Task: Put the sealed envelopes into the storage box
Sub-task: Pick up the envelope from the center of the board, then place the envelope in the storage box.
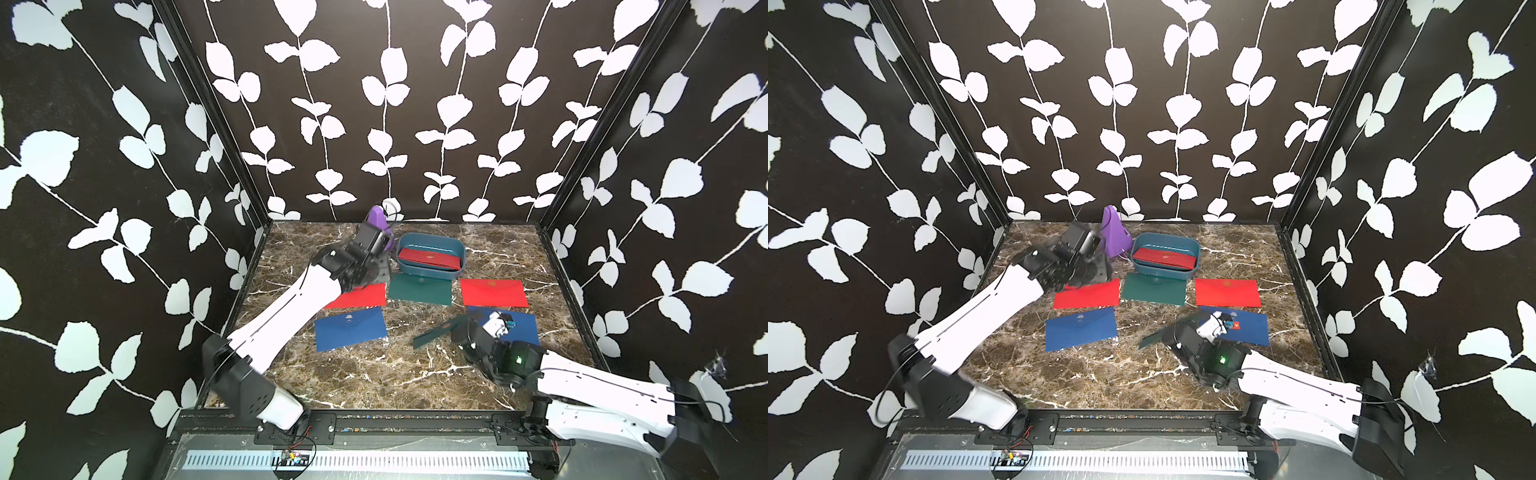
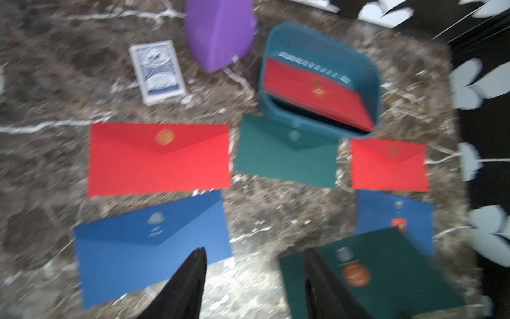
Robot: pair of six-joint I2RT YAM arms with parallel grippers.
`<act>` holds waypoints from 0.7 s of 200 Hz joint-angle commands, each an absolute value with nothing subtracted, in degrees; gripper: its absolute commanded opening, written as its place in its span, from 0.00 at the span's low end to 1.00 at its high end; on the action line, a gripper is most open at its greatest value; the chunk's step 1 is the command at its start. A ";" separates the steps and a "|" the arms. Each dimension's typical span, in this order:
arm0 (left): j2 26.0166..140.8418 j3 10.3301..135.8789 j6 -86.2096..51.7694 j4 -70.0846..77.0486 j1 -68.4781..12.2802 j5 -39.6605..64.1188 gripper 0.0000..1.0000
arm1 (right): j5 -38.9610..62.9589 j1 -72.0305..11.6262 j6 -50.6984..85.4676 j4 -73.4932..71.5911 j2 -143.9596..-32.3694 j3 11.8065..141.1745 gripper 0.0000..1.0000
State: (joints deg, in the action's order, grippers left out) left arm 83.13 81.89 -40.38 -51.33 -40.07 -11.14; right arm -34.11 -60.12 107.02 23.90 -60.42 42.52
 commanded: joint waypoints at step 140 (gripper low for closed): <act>68.23 46.64 -52.79 -53.12 -41.73 -12.35 0.57 | -29.89 -38.67 92.91 3.23 -94.22 77.25 0.00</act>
State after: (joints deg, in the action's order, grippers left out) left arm 67.96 44.97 -52.75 -51.16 -41.50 -11.16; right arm -29.30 -40.53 92.79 9.06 -89.89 73.43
